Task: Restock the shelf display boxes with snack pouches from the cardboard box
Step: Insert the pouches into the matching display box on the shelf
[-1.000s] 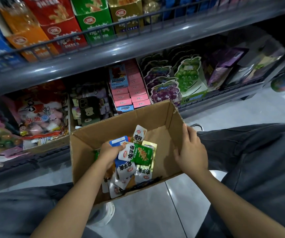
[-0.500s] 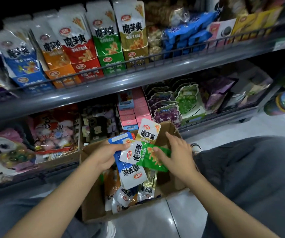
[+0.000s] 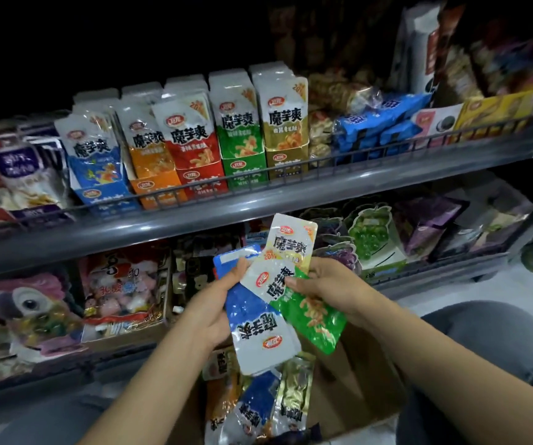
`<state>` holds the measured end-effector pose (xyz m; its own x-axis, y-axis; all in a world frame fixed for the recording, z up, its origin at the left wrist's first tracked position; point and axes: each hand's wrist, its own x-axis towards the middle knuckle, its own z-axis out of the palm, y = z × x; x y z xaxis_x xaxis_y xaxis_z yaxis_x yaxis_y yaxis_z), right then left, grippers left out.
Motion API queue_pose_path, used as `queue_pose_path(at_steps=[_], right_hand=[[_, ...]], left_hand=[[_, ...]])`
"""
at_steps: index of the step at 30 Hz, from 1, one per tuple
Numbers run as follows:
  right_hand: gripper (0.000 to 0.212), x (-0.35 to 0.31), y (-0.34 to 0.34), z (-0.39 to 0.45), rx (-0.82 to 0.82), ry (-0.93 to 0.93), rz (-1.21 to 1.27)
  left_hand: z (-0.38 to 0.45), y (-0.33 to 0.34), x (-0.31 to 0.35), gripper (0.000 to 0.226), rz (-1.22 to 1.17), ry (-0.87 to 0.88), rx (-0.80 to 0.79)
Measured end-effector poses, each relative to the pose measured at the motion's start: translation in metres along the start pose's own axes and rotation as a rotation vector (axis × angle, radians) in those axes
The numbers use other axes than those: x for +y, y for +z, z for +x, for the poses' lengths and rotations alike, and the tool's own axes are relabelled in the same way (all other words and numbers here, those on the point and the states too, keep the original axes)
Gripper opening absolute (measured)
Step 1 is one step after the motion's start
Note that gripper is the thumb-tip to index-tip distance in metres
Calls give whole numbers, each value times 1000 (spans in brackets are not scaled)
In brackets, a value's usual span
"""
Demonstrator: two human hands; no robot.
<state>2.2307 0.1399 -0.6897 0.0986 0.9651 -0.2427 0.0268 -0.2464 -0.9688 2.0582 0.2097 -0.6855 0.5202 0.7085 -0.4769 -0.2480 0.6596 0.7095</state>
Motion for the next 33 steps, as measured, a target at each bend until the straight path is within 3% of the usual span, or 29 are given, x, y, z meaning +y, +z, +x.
queue_pose_path(at_steps=[2,6,11,14,18,24,26,33], right_hand=[[16,1,1,2,-40,-28,57],[26,-1,-2,7,-102,-76,132],[18,9,6,16,124,-56,117],[23,9,14,18,297,-98,-63],[8,0,22,17,440,-199,-143],[18,-34,16,24,457,-284,-9],[18,-52,12,29,417,-266,70],[34,-125,5,56,386,-351,-21]], left_hand=[[0,4,5,28,-5,-46,-15],[1,9,11,42,-6,-64,-59],[2,11,6,51,-66,-101,-81],[1,15,2,48,-19,-76,-58],[0,21,1,24,213,156,53],[-3,29,24,14,514,504,160],[-4,29,36,13,534,558,191],[-2,24,68,15,435,642,305]])
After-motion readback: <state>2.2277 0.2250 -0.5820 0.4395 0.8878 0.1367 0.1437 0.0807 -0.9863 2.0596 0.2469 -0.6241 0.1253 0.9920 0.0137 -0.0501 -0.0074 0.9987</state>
